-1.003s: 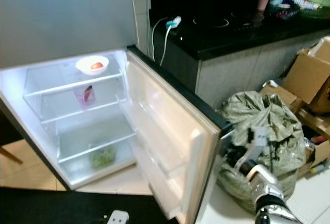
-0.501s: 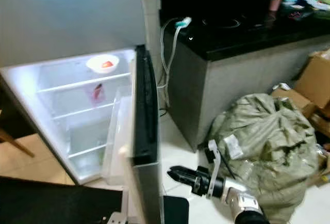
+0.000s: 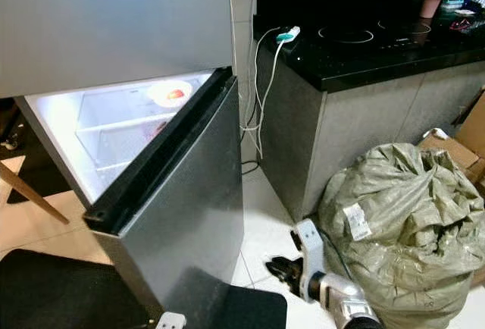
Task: Restocking fridge
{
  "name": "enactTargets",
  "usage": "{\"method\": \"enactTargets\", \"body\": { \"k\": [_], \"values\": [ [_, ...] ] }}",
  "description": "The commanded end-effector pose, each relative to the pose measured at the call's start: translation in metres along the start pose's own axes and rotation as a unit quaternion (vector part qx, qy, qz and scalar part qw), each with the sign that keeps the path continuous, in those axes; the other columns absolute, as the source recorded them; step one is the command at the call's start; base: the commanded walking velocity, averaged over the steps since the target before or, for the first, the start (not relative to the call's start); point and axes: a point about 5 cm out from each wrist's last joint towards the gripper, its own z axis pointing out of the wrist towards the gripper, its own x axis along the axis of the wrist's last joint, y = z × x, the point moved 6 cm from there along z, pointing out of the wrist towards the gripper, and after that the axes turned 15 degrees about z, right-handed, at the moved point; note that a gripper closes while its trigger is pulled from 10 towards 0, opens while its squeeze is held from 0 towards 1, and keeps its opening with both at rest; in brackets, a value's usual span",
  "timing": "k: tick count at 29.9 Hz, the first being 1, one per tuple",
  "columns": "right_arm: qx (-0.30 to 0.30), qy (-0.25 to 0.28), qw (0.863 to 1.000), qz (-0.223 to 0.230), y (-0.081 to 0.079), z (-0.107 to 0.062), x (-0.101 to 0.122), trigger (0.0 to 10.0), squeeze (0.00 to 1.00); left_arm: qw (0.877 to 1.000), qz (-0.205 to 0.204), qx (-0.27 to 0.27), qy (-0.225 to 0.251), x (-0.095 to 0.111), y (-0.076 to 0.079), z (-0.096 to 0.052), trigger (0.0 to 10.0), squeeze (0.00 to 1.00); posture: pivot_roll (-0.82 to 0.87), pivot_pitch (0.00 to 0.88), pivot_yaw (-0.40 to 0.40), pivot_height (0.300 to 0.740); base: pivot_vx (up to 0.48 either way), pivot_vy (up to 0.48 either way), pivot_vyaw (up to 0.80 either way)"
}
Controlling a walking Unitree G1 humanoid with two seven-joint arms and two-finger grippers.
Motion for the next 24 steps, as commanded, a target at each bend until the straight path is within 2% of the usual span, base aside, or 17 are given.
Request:
{"method": "enactTargets", "body": {
  "k": [1, 3, 4, 5, 7, 8, 9, 12, 13, 14, 16, 20, 24],
  "values": [
    [-0.048, -0.034, 0.998, -0.011, 0.015, -0.006, -0.024, 10.0, 0.0, 1.0, 0.002, 0.004, -0.016, -0.01, -0.003, -0.002, 10.0, 0.0, -0.06, 0.0, -0.013, 0.74, 0.0, 0.0, 0.8],
    [-0.088, -0.06, 0.994, -0.024, 0.028, -0.014, -0.041, 10.0, 0.0, 1.0, 0.003, 0.004, -0.015, -0.01, -0.003, -0.002, 10.0, 0.0, -0.06, 0.0, -0.016, 0.74, 0.0, 0.0, 0.78],
    [-0.088, -0.06, 0.994, -0.024, 0.028, -0.014, -0.041, 10.0, 0.0, 1.0, 0.003, 0.004, -0.015, -0.01, -0.003, -0.002, 10.0, 0.0, -0.06, 0.0, -0.016, 0.74, 0.0, 0.0, 0.76],
    [-0.127, -0.08, 0.988, -0.019, 0.041, -0.024, -0.059, 10.0, 0.0, 1.0, 0.004, 0.005, -0.015, -0.009, -0.003, -0.002, 10.0, 0.0, -0.06, 0.0, -0.018, 0.74, 0.0, 0.0, 0.76],
    [-0.127, -0.08, 0.988, -0.019, 0.041, -0.024, -0.059, 10.0, 0.0, 1.0, 0.004, 0.005, -0.015, -0.009, -0.003, -0.002, 10.0, 0.0, -0.06, 0.0, -0.018, 0.74, 0.0, 0.0, 0.76],
    [-0.164, -0.102, 0.981, -0.006, 0.054, -0.036, -0.079, 10.0, 0.0, 1.0, 0.004, 0.007, -0.014, -0.008, -0.004, -0.002, 10.0, 0.0, -0.06, 0.0, -0.018, 0.74, 0.0, 0.0, 0.76],
    [-0.164, -0.102, 0.981, -0.006, 0.054, -0.036, -0.079, 10.0, 0.0, 1.0, 0.004, 0.007, -0.014, -0.008, -0.004, -0.002, 10.0, 0.0, -0.06, 0.0, -0.018, 0.74, 0.0, 0.0, 0.76],
    [-0.203, -0.139, 0.969, 0.004, 0.065, -0.055, -0.111, 10.0, 0.0, 1.0, 0.008, 0.007, -0.016, -0.008, -0.005, -0.002, 10.0, 0.0, -0.07, 0.0, -0.011, 0.74, 0.0, 0.0, 0.76],
    [-0.203, -0.139, 0.969, 0.004, 0.065, -0.055, -0.111, 10.0, 0.0, 1.0, 0.008, 0.007, -0.016, -0.008, -0.005, -0.002, 10.0, 0.0, -0.07, 0.0, -0.011, 0.74, 0.0, 0.0, 0.76],
    [-0.218, -0.161, 0.963, 0.001, 0.068, -0.064, -0.127, 10.0, 0.0, 1.0, 0.009, 0.006, -0.016, -0.008, -0.005, -0.002, 10.0, 0.0, -0.07, 0.0, -0.011, 0.74, 0.0, 0.0, 0.76],
    [-0.223, -0.168, 0.96, 0.0, 0.069, -0.067, -0.132, 10.0, 0.0, 1.0, 0.009, 0.006, -0.016, -0.008, -0.005, -0.002, 10.0, 0.0, -0.07, 0.0, -0.011, 0.74, 0.0, 0.0, 0.76],
    [-0.244, -0.201, 0.949, -0.004, 0.071, -0.081, -0.156, 10.0, 0.0, 1.0, 0.01, 0.007, -0.015, -0.005, -0.004, -0.001, 10.0, 0.0, -0.08, 0.0, -0.01, 0.74, 0.0, 0.0, 0.75],
    [-0.248, -0.209, 0.946, -0.004, 0.07, -0.084, -0.164, 10.0, 0.0, 1.0, 0.009, 0.006, -0.014, -0.004, -0.003, -0.001, 10.0, 0.0, -0.08, 0.0, -0.009, 0.74, 0.0, 0.0, 0.75]
  ]
}}
